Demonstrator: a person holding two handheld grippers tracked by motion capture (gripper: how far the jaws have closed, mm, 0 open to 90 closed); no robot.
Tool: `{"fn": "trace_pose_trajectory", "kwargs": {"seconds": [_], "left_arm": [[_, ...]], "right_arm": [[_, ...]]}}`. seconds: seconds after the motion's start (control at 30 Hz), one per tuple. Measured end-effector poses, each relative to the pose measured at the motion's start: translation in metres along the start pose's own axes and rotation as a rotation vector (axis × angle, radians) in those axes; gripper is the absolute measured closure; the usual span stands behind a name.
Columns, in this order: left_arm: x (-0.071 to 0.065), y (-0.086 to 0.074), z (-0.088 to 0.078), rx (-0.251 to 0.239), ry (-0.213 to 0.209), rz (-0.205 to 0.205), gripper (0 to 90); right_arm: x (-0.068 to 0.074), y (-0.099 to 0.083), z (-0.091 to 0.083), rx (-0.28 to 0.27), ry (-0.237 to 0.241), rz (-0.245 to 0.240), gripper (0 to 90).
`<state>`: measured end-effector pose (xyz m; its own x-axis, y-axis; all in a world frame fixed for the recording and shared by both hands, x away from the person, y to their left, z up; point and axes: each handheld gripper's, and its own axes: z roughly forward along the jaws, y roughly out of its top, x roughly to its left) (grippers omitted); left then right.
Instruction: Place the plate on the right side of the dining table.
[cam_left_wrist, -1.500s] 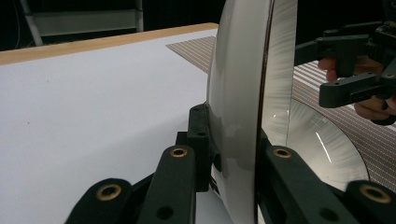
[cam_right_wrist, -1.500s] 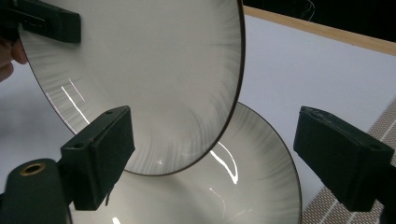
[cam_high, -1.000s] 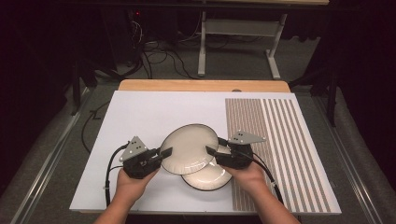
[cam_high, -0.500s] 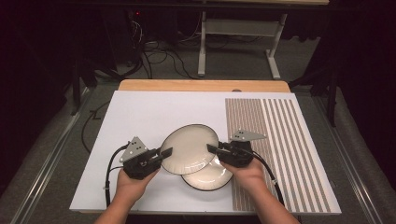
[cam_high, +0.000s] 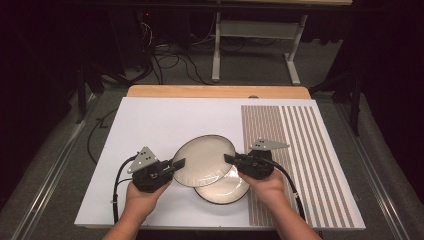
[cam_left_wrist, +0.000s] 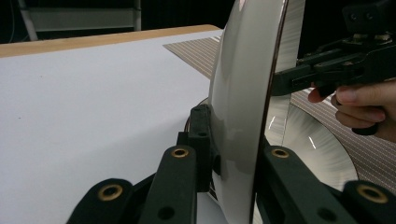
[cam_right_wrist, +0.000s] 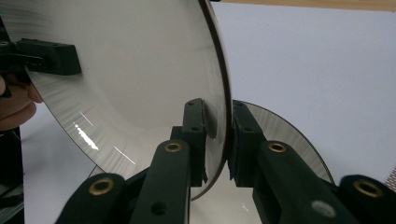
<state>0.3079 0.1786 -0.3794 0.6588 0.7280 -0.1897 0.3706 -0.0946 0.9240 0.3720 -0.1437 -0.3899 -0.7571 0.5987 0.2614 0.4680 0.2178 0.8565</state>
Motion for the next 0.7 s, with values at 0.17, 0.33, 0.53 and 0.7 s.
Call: {"fn": "trace_pose_trajectory", "kwargs": {"seconds": [0.17, 0.33, 0.53, 0.7], "left_arm": [[-0.013, 0.012, 0.009, -0.02, -0.037, -0.009, 80.3], [-0.023, 0.019, 0.025, -0.011, -0.067, -0.009, 80.2], [-0.044, 0.036, 0.057, 0.012, -0.105, 0.027, 80.1], [-0.064, 0.048, 0.092, 0.042, -0.145, 0.046, 79.6]], "right_arm": [[-0.001, 0.005, -0.027, -0.048, -0.009, -0.004, 84.0], [-0.008, 0.006, -0.05, -0.07, -0.037, -0.011, 84.7], [-0.024, 0.002, -0.085, -0.088, -0.093, -0.008, 84.9], [-0.043, -0.006, -0.12, -0.108, -0.149, 0.002, 85.2]]}}
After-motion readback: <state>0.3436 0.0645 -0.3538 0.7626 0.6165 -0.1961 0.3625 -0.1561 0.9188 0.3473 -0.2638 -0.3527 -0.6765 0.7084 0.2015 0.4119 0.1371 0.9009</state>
